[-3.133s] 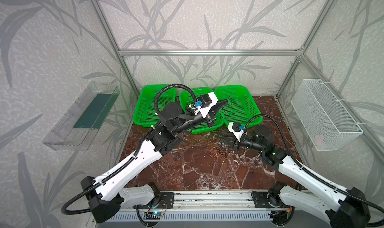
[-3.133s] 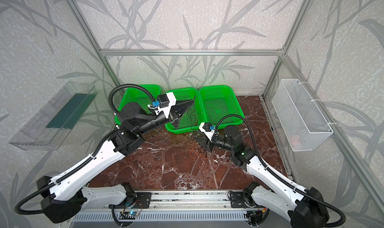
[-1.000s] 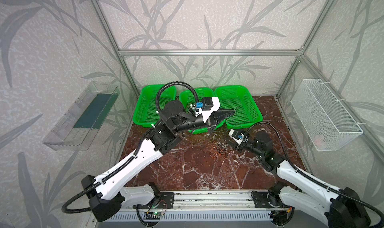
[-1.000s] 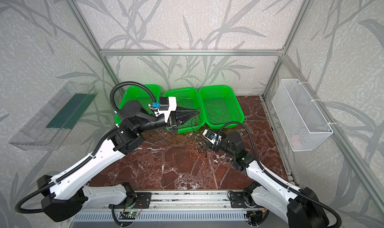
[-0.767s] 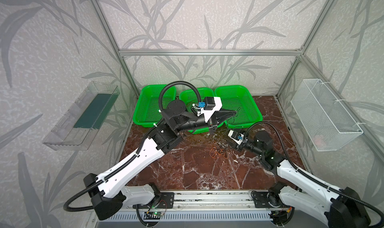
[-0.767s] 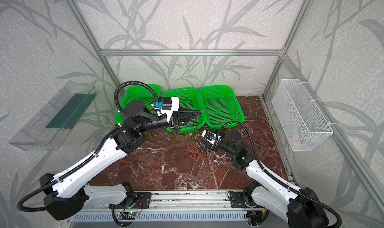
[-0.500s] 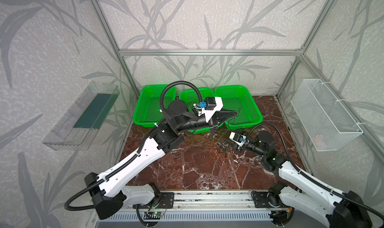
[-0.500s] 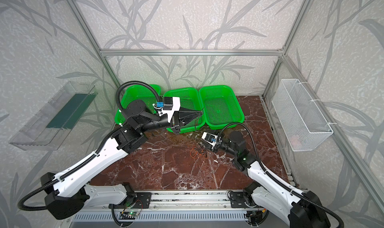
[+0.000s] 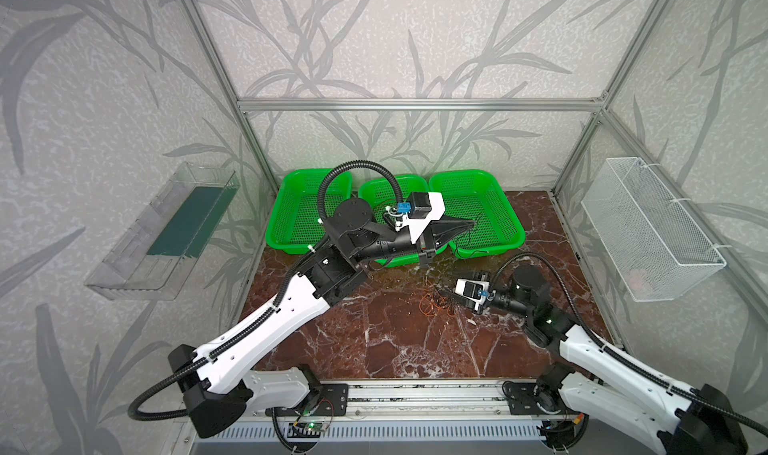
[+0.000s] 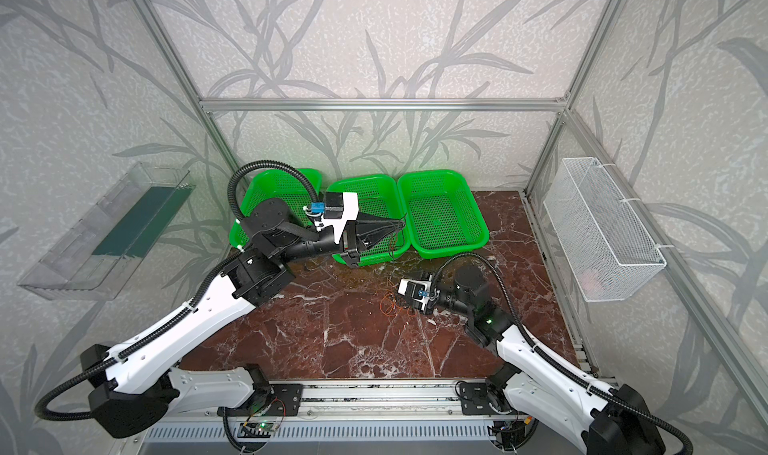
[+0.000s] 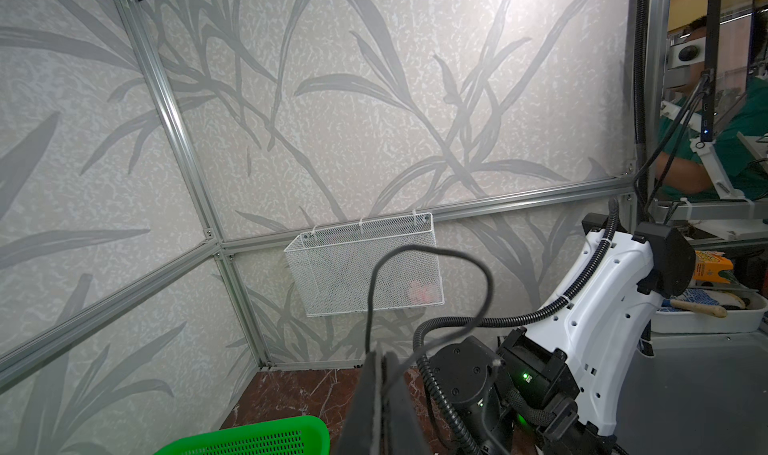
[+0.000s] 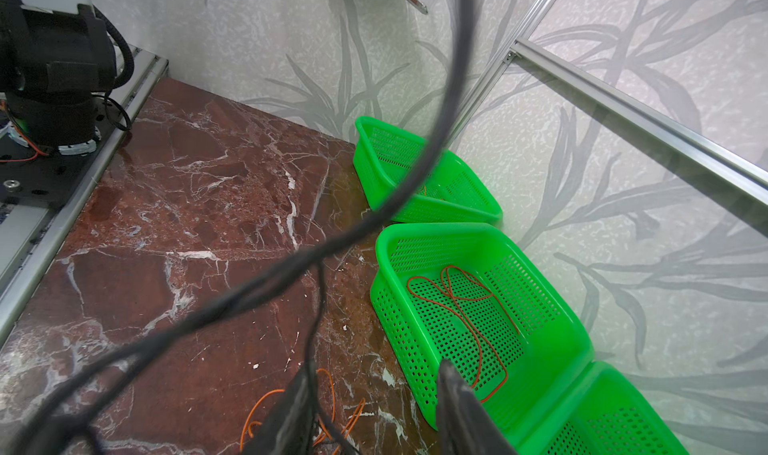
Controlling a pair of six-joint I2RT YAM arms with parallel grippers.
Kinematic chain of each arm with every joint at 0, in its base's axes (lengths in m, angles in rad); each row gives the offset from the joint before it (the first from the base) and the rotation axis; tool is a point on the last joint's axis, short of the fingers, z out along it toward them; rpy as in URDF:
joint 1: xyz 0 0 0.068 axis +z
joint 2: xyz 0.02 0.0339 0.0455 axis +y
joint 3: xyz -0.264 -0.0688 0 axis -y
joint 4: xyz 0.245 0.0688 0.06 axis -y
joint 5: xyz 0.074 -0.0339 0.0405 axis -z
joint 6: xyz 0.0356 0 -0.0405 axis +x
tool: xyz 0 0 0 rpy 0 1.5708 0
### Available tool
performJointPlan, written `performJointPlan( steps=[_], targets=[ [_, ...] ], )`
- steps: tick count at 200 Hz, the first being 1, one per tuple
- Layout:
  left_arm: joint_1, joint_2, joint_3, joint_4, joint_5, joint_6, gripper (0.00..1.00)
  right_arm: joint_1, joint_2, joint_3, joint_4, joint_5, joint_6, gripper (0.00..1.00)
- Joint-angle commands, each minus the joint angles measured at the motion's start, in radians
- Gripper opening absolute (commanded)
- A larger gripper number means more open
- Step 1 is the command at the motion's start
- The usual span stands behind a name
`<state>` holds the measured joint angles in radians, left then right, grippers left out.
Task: Untangle the cables
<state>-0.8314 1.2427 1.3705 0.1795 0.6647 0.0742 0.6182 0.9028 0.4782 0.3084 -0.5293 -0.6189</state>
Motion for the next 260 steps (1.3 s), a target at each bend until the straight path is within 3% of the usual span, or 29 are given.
performJointPlan(
  steps=[1, 36, 105, 138, 166, 196, 260],
  targets=[
    [-0.005, 0.001, 0.031, 0.025, 0.013, -0.008, 0.00, 0.011, -0.027, 0.033, -0.014, -0.008, -0.017, 0.42],
    [-0.005, 0.002, 0.029, 0.023, 0.007, -0.003, 0.00, 0.018, -0.045, 0.031, -0.010, 0.006, -0.019, 0.33],
    [-0.005, -0.003, 0.031, 0.015, -0.006, 0.011, 0.00, 0.022, -0.051, 0.017, -0.024, 0.033, -0.014, 0.03],
    [-0.003, -0.022, 0.029, -0.007, -0.053, 0.051, 0.00, 0.022, -0.045, -0.006, 0.014, 0.091, 0.059, 0.00],
    [0.018, -0.059, 0.034, -0.009, -0.195, 0.127, 0.00, 0.022, -0.011, -0.043, 0.023, 0.188, 0.143, 0.00],
    [0.167, -0.084, 0.043, 0.046, -0.278, 0.090, 0.00, 0.011, 0.007, -0.101, 0.076, 0.342, 0.241, 0.00],
    [0.513, -0.082, 0.010, 0.148, -0.320, -0.015, 0.00, -0.111, -0.038, -0.127, 0.032, 0.411, 0.369, 0.00]
  ],
)
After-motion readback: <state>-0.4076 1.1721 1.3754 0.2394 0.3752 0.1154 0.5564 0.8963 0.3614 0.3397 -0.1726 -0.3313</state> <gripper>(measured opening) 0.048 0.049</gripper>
